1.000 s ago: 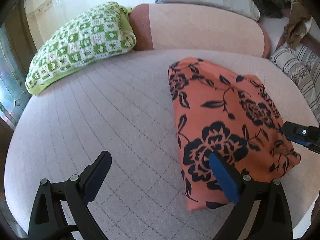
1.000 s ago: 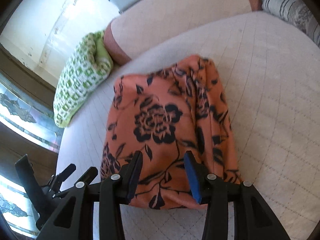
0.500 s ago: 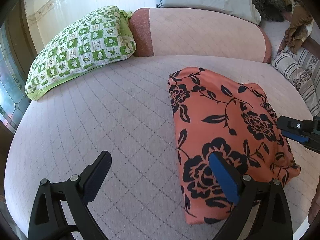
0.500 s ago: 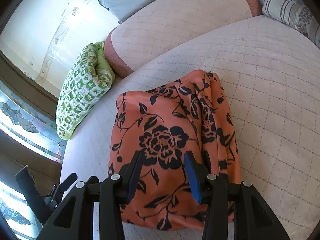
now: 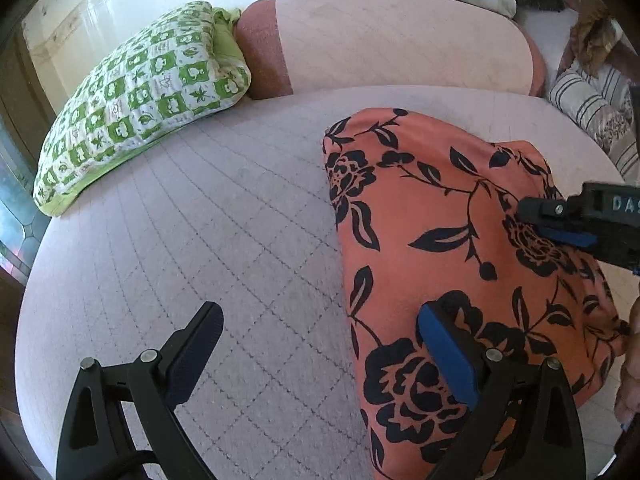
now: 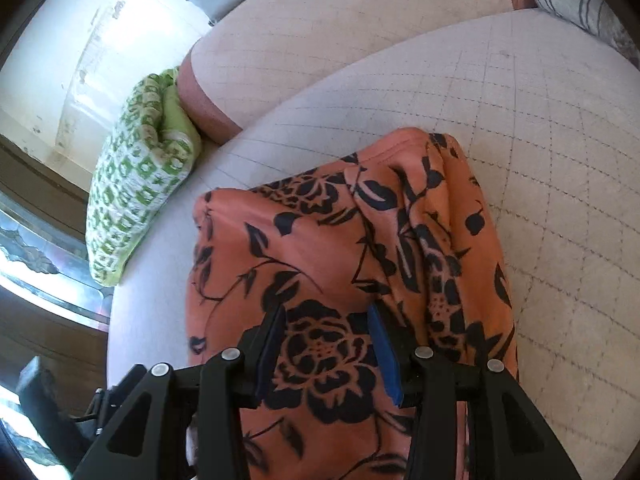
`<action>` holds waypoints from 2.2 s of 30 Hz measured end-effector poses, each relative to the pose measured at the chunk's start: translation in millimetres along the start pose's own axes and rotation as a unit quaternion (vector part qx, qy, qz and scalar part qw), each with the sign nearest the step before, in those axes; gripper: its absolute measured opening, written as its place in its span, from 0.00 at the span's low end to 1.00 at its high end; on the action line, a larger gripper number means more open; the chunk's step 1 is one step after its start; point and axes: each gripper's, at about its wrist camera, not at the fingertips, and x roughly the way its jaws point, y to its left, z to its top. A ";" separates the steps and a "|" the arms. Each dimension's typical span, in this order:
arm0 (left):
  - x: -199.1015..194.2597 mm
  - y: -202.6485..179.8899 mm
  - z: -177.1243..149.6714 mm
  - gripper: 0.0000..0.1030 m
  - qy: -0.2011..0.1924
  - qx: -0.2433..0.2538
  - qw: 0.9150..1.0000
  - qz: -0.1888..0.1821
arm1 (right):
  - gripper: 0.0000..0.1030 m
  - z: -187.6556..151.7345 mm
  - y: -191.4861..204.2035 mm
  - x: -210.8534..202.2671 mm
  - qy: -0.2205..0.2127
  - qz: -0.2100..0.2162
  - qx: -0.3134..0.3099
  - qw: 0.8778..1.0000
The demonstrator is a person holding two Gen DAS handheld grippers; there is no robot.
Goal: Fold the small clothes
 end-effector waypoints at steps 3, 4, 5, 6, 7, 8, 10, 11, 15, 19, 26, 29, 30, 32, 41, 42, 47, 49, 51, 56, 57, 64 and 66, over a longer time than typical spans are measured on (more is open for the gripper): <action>-3.2 1.1 -1.0 0.95 -0.001 -0.002 1.000 0.001 | 0.46 0.5 -1.3 -8.1 -0.004 0.013 0.014 1.000; -4.2 1.2 -1.8 0.95 -0.001 -0.004 1.000 0.002 | 0.46 -1.2 -2.2 -11.9 -0.010 0.018 0.018 1.000; -5.3 1.4 -2.6 0.95 -0.001 -0.006 1.000 0.002 | 0.46 -2.8 -2.8 -14.1 -0.013 0.019 0.018 1.000; -6.0 1.4 -2.9 0.95 -0.001 -0.006 1.000 0.002 | 0.46 -4.2 -2.0 -16.0 -0.015 0.019 0.015 1.000; -7.0 0.8 -3.4 0.95 -0.002 -0.006 1.000 0.003 | 0.46 -5.7 -0.4 -18.6 -0.020 0.019 0.009 1.000; -7.3 0.1 -3.8 0.95 -0.002 -0.004 1.000 0.005 | 0.46 -7.4 0.3 -21.2 -0.025 0.018 0.005 0.999; -6.9 -1.0 -4.4 0.95 -0.003 -0.003 1.000 0.008 | 0.46 -7.5 1.7 -25.4 -0.035 0.025 0.003 0.999; -6.5 -0.9 -4.7 0.95 -0.003 -0.004 1.000 0.007 | 0.46 -7.1 3.9 -28.0 -0.040 0.032 0.004 0.999; -6.8 0.1 -5.8 0.95 -0.003 -0.005 1.000 0.003 | 0.46 0.3 20.1 -25.6 -0.044 0.048 -0.004 0.998; -6.2 3.1 -7.3 0.95 -0.002 -0.005 1.000 -0.004 | 0.46 10.0 37.2 -4.8 -0.015 0.082 0.001 0.997; -5.6 8.1 -9.9 0.95 0.003 0.003 1.000 -0.020 | 0.54 20.6 49.6 45.8 0.019 0.032 0.016 0.999; -5.7 10.6 -8.3 0.95 0.007 0.002 1.000 -0.025 | 0.57 21.6 55.3 40.1 0.016 0.033 0.010 0.999; -5.6 11.1 -7.7 0.95 0.010 -0.001 1.000 -0.026 | 0.57 21.1 54.9 36.4 0.014 0.035 0.011 0.999; -5.5 11.4 -6.9 0.95 0.013 -0.005 1.000 -0.027 | 0.57 20.3 52.6 30.4 0.013 0.038 0.020 0.999; -9.2 16.1 -3.9 0.95 0.007 -0.023 0.999 -0.041 | 0.60 15.5 23.7 -25.8 -0.025 0.023 0.007 0.999; -9.1 17.0 -2.7 0.95 0.006 -0.029 0.999 -0.045 | 0.60 14.8 20.1 -30.1 -0.027 0.021 0.004 0.999; -7.0 17.1 2.3 0.95 0.001 -0.043 0.998 -0.055 | 0.62 11.5 -8.9 -53.4 -0.034 0.018 -0.001 0.999; -6.1 15.2 4.5 0.95 -0.002 -0.043 0.997 -0.056 | 0.65 11.3 -21.5 -61.4 -0.037 0.018 -0.001 0.999; -4.3 12.6 6.3 0.95 -0.004 -0.042 0.997 -0.058 | 0.65 10.9 -32.2 -67.9 -0.042 0.019 -0.002 0.999; 0.0 6.8 8.8 0.95 -0.006 -0.040 0.997 -0.059 | 0.68 8.8 -58.4 -72.1 -0.027 0.036 0.004 0.999; 0.8 6.5 9.4 0.95 -0.006 -0.040 0.997 -0.059 | 0.68 8.1 -62.0 -71.5 -0.022 0.039 0.005 0.999; 9.2 8.6 12.7 0.95 0.003 -0.050 0.996 -0.075 | 0.68 3.0 -76.8 -59.6 0.014 0.058 0.008 0.998; 12.1 10.3 14.1 0.95 0.006 -0.054 0.995 -0.082 | 0.68 1.7 -78.5 -55.1 0.022 0.059 0.010 0.998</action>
